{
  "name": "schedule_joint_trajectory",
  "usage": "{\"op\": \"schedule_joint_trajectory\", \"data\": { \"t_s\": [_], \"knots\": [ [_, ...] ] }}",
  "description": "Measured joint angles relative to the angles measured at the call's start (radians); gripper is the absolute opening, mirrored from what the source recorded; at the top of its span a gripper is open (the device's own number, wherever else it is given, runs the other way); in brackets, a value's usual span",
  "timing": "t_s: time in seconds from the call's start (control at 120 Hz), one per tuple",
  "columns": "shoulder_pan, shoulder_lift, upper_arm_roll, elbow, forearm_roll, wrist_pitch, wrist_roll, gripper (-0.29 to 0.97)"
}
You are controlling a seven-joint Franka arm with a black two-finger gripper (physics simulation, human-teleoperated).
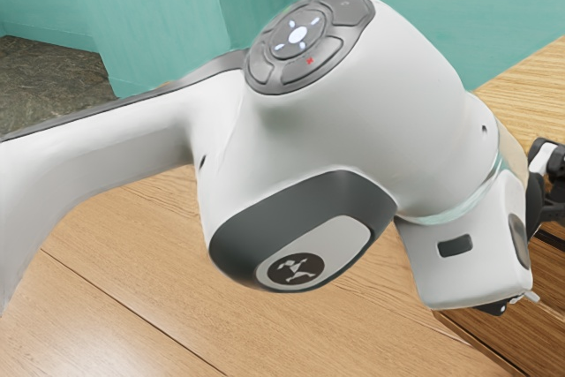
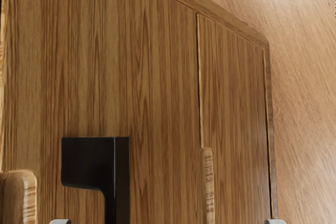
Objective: Pull the drawer handle with one arm to open the drawer
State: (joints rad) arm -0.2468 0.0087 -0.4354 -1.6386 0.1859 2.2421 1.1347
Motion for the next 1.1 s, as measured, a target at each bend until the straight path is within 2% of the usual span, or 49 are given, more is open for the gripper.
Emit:
{"op": "schedule_joint_trajectory", "data": {
  "t_s": [0.642,0.883,1.1],
  "knots": [
    [-0.002,0.006,0.010,-0.018,0.001,0.006,-0.003,0.45],
    [0.038,0.010,0.014,-0.045,0.002,0.008,-0.004,0.46],
    [0.039,-0.033,0.013,-0.064,0.018,0.014,-0.004,0.38]
  ]
}}
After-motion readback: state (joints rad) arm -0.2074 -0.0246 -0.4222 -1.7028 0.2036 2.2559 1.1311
